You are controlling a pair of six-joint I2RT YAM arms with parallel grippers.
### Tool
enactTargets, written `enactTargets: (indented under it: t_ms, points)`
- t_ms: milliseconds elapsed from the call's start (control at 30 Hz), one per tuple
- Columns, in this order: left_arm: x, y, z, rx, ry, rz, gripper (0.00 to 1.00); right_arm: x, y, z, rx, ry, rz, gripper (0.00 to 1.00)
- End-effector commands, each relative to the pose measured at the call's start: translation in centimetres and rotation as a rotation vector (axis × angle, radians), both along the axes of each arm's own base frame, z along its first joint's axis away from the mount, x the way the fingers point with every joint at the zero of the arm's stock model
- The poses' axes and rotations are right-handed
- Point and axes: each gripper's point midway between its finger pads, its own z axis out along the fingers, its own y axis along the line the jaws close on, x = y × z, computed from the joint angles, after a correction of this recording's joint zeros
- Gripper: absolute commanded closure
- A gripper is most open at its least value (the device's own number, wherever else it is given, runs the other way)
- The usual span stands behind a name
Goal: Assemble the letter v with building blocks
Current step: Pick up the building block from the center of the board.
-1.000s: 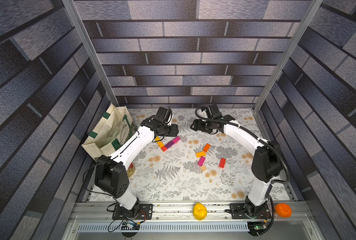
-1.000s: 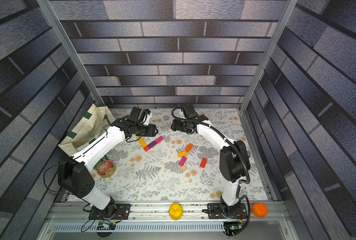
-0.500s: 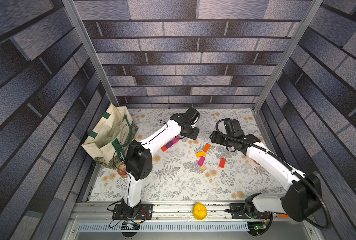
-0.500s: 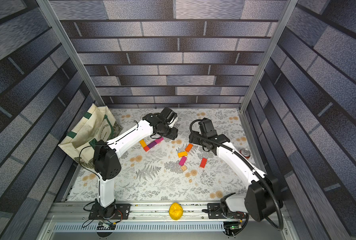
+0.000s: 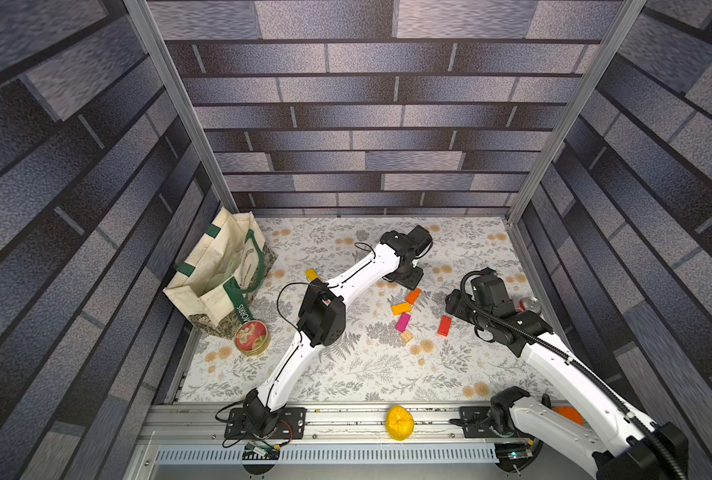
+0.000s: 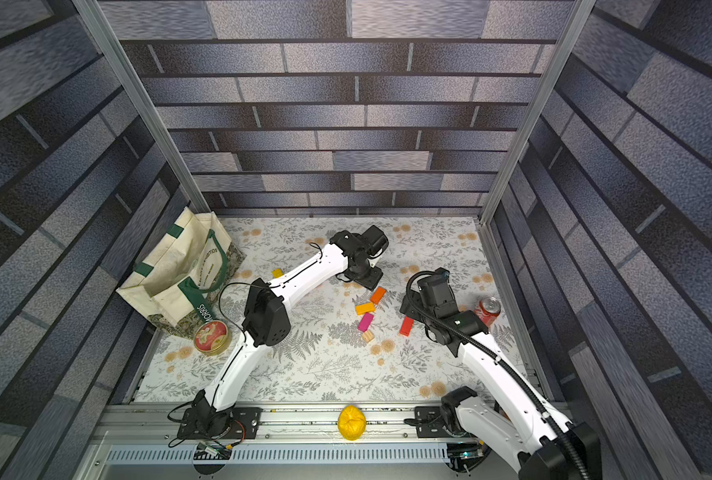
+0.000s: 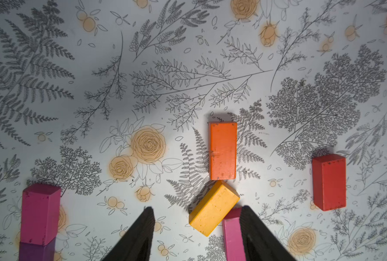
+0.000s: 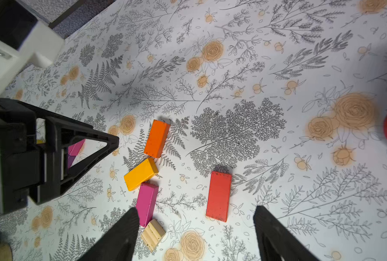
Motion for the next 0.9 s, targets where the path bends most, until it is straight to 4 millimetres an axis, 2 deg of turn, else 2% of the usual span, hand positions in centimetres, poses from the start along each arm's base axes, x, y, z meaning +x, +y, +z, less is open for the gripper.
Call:
enactTargets:
  t_ms: [0,300,533,700,867]
  points:
    - [-1.2,0.5,-0.4,0.067,0.031,-0.040,0.36,-1.3,-1.3,-1.2,-0.005,0.027,-0.063,0.18]
    - [-2.0,-1.9,-2.9,0.046,0.064,-0.058,0.36,-2.8,-1.9,-2.7,0.025,0.038,-0.089,0.18]
    - [-1.4,-2.5,-5.0,0.048,0.073,-0.012,0.36,-2.9,-2.0,-2.8,0.018,0.040,-0.088,0.17]
    - [-0.7,-2.5,-5.9,0.067,0.047,0.024,0.44,-2.9,-2.1,-3.0,0.010,0.043,-0.088,0.17]
    - [-0.1,-2.4,-6.7,0.078,0.030,0.049,0.48,-2.9,-2.1,-3.3,0.010,0.049,-0.087,0.17]
